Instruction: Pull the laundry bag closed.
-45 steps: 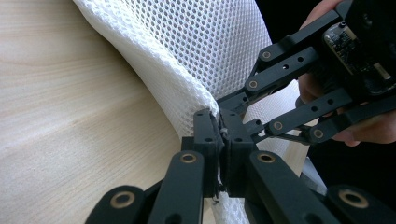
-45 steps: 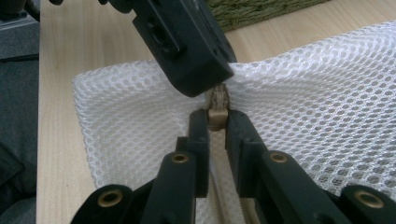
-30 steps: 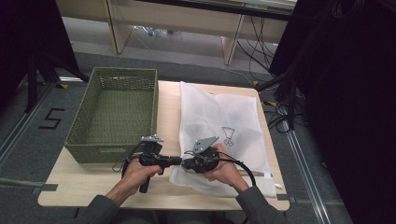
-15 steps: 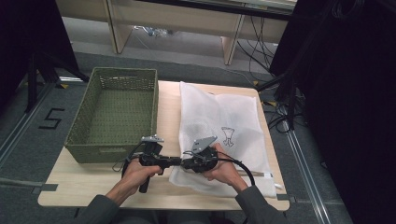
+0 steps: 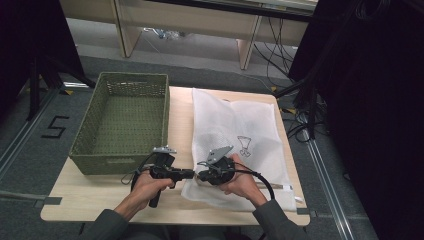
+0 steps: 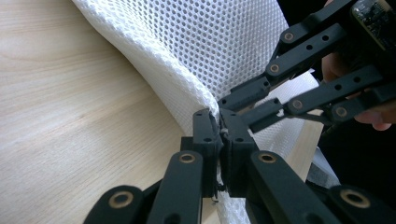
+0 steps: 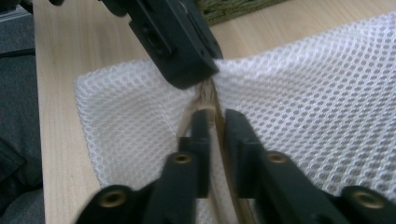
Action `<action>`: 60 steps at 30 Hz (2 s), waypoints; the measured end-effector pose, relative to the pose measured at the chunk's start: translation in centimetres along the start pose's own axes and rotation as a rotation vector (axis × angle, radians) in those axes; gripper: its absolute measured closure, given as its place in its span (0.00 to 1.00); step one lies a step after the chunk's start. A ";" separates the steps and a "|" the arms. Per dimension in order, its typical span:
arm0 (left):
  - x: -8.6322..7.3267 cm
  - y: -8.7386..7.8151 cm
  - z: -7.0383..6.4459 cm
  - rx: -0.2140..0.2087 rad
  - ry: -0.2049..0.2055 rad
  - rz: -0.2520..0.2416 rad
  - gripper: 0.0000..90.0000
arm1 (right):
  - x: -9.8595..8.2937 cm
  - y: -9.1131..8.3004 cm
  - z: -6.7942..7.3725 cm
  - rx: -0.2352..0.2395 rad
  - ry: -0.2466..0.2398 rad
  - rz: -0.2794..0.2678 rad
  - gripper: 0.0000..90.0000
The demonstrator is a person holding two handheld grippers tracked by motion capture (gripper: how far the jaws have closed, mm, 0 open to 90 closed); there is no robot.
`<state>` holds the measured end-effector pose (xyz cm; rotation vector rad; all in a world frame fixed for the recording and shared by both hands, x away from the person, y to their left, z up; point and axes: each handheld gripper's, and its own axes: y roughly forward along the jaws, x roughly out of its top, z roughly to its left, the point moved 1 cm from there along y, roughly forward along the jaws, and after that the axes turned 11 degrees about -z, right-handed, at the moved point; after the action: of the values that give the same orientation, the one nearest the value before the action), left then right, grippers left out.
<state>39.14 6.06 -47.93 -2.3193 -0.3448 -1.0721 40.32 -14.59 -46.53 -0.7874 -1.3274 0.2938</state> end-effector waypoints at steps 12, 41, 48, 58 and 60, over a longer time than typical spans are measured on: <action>0.0 0.0 0.2 -0.027 -0.033 -0.024 0.96 | -0.2 0.8 0.1 0.010 -0.056 -0.024 0.80; 0.1 -0.2 0.4 -0.026 -0.050 -0.033 0.95 | 0.1 0.5 0.2 -0.070 -0.137 -0.068 0.87; 0.1 -0.1 0.5 -0.022 -0.058 -0.039 0.94 | 0.3 0.5 0.5 -0.059 -0.156 -0.057 0.92; -0.7 0.5 0.6 -0.011 -0.056 0.004 0.89 | 0.3 0.3 0.6 -0.057 -0.149 -0.041 0.94; -0.7 0.5 0.6 -0.010 -0.060 0.002 0.92 | 0.3 0.3 0.6 -0.054 -0.155 -0.032 0.94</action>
<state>39.28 6.02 -48.93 -2.3635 -0.3614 -1.0075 39.92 -13.98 -46.51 -0.7998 -1.4976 0.2993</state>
